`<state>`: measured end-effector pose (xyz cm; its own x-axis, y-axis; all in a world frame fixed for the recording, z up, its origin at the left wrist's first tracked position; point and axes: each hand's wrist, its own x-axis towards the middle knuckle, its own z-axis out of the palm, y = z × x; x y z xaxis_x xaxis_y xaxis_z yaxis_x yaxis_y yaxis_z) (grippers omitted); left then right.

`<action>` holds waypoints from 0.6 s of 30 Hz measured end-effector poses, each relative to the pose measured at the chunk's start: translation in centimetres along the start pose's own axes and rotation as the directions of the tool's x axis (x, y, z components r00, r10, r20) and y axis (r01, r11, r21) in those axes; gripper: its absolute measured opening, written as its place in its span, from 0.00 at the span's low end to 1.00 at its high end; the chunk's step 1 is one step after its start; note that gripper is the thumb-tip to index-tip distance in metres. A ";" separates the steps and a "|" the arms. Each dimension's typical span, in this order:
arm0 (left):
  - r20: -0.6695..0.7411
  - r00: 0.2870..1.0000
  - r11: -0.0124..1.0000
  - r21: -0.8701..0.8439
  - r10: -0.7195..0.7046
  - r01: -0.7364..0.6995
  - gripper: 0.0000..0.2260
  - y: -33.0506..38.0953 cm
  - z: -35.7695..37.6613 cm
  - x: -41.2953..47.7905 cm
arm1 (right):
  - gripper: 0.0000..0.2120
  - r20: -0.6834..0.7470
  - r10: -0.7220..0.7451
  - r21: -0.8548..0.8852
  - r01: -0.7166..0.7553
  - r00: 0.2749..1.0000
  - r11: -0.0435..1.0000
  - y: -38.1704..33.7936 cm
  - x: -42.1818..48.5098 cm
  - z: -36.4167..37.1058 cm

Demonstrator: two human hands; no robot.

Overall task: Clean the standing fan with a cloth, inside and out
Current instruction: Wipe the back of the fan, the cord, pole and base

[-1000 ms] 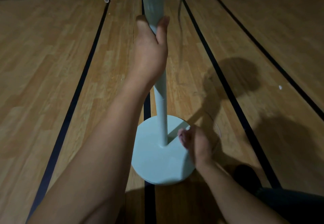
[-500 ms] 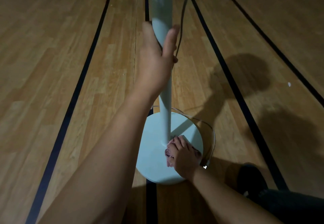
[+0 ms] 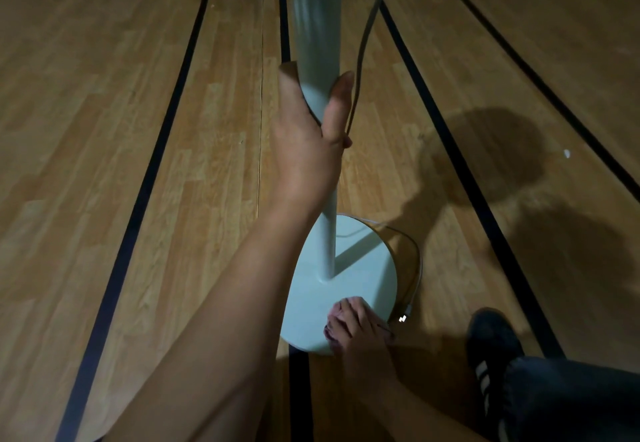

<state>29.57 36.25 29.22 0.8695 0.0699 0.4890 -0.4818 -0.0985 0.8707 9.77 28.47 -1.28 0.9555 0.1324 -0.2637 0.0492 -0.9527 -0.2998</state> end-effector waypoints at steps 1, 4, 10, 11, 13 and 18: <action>-0.008 1.000 1.000 -0.002 0.005 -0.005 0.17 0.0 0.0 0.0 | 0.25 -0.012 0.006 0.020 -0.006 1.000 1.000 -0.4 -0.7 0.8; -0.022 0.999 1.000 -0.009 0.030 -0.030 0.18 -0.4 0.2 -0.2 | 0.24 -0.069 0.042 0.009 -0.041 0.997 0.999 -0.8 -1.5 2.1; -0.025 0.995 0.995 -0.005 0.100 -0.101 0.13 -0.9 0.1 -0.5 | 0.28 -0.117 0.029 -0.141 -0.046 0.993 0.989 -0.4 0.2 1.9; -0.023 0.994 0.994 -0.001 0.110 -0.110 0.13 -1.0 0.1 -0.5 | 0.28 -0.125 0.045 -0.127 -0.061 0.991 0.990 -0.5 0.8 1.8; -0.018 0.993 0.993 -0.006 0.115 -0.115 0.14 -1.0 0.0 -0.6 | 0.28 -0.115 0.073 -0.106 -0.086 0.991 0.991 -0.5 2.2 1.2; -0.007 0.992 0.992 -0.015 0.124 -0.124 0.15 -1.0 -0.1 -0.6 | 0.30 -0.052 0.025 -0.116 -0.031 0.998 0.993 1.9 6.0 -0.7</action>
<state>29.54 36.38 28.10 0.8024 0.0645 0.5933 -0.5873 -0.0912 0.8042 15.85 27.26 -2.75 0.9701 0.0940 -0.2236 0.0530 -0.9817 -0.1828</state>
